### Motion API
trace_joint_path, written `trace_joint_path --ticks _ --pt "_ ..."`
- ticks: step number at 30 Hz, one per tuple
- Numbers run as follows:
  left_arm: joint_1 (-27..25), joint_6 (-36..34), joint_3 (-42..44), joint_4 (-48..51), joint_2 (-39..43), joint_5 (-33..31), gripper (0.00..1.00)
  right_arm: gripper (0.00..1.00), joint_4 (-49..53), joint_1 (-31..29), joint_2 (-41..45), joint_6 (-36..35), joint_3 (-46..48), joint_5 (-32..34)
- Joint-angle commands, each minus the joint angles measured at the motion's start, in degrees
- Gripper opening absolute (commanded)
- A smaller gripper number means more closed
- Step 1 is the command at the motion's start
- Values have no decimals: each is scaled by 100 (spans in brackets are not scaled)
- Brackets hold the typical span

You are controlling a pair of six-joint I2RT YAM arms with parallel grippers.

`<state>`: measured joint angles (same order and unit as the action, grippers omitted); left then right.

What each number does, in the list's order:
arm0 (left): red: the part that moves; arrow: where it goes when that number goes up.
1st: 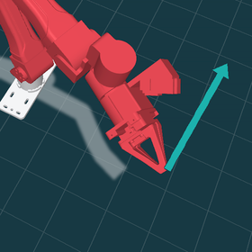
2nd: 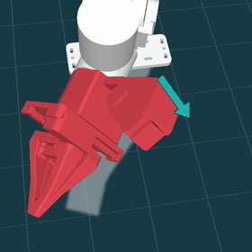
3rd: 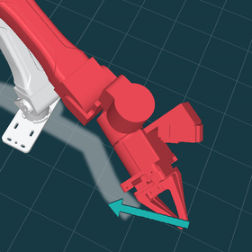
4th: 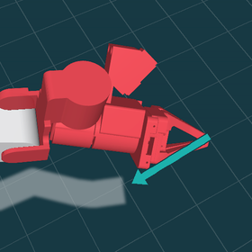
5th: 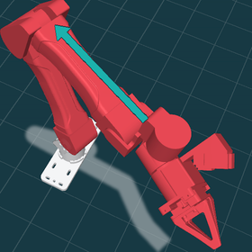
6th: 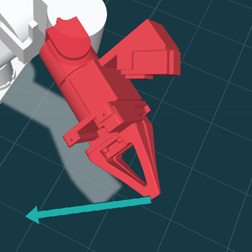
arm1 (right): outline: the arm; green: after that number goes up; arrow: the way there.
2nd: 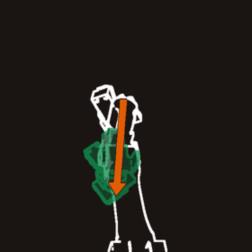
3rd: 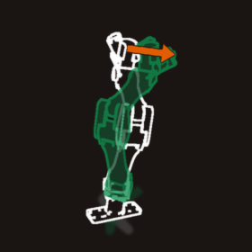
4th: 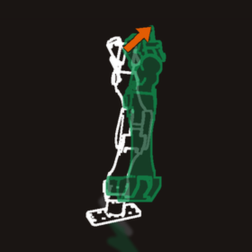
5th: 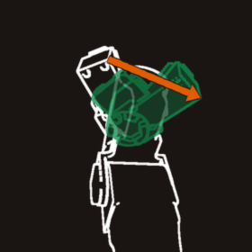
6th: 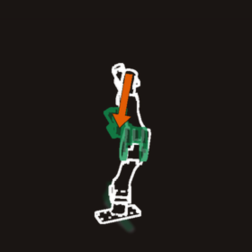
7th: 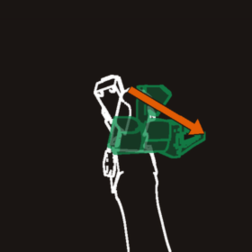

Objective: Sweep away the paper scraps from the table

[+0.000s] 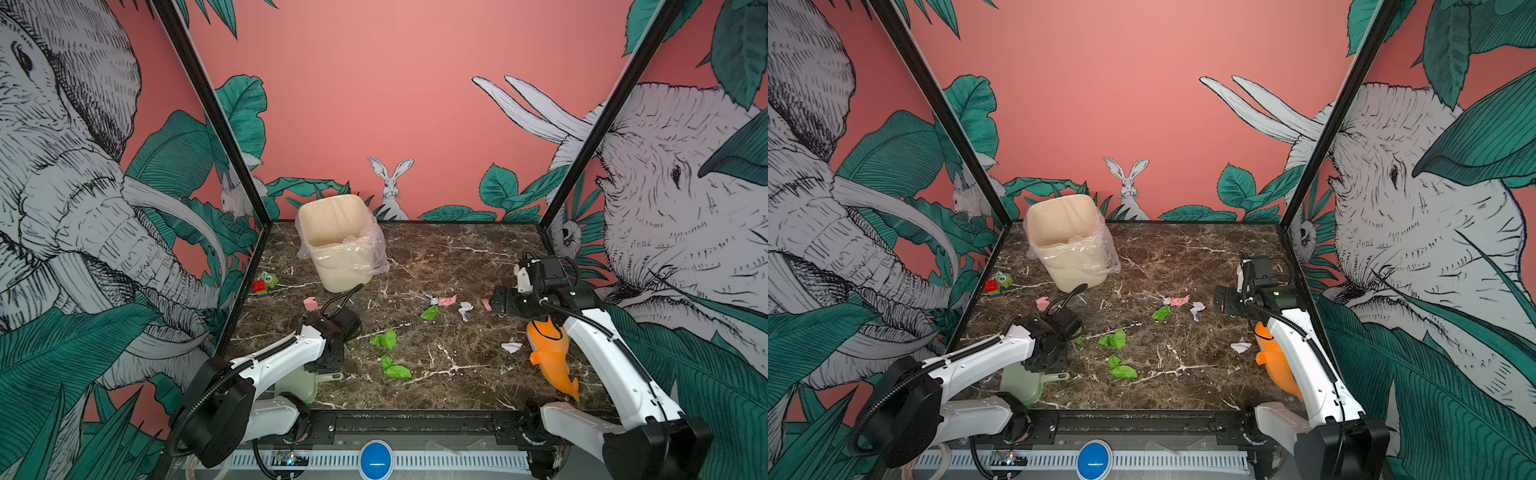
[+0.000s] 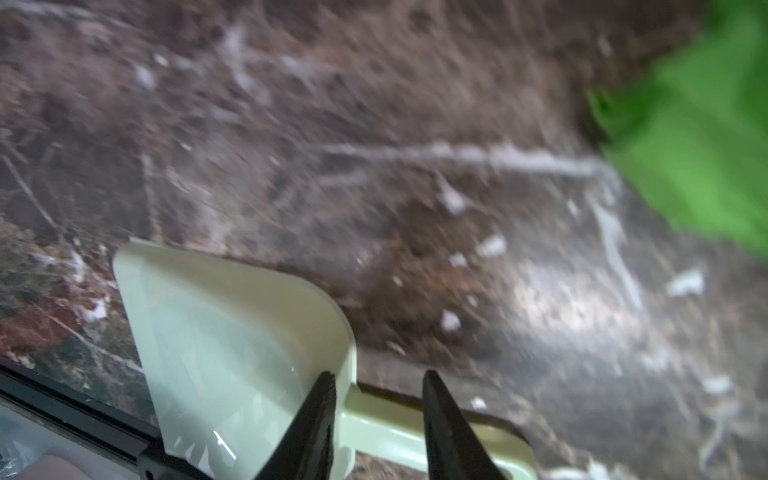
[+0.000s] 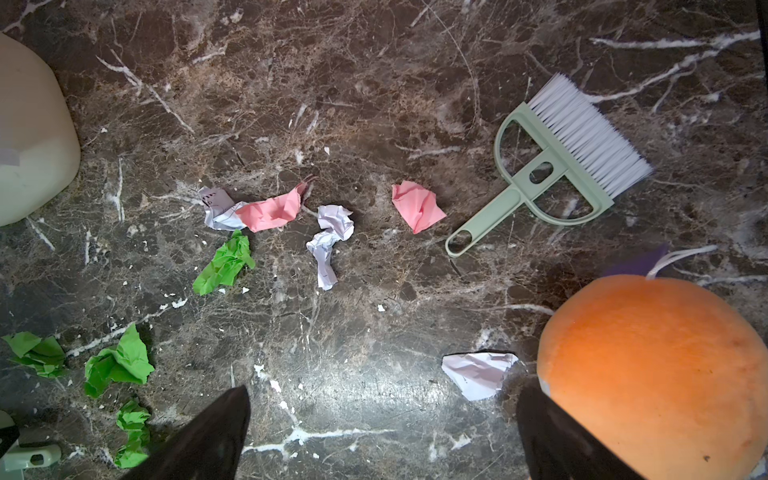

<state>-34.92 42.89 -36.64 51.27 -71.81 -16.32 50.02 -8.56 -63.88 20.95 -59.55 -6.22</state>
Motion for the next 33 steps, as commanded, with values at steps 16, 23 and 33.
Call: trace_joint_path --ticks 16,23,33 --pt "-59 3648 -365 1029 1270 1635 76 99 279 30 101 -328 -179 -142" --pt "-60 5462 305 1052 2182 1412 73 99 143 28 210 -285 -112 -263" --pt "-59 6626 586 919 1971 1182 71 99 83 30 245 -245 -105 -239"
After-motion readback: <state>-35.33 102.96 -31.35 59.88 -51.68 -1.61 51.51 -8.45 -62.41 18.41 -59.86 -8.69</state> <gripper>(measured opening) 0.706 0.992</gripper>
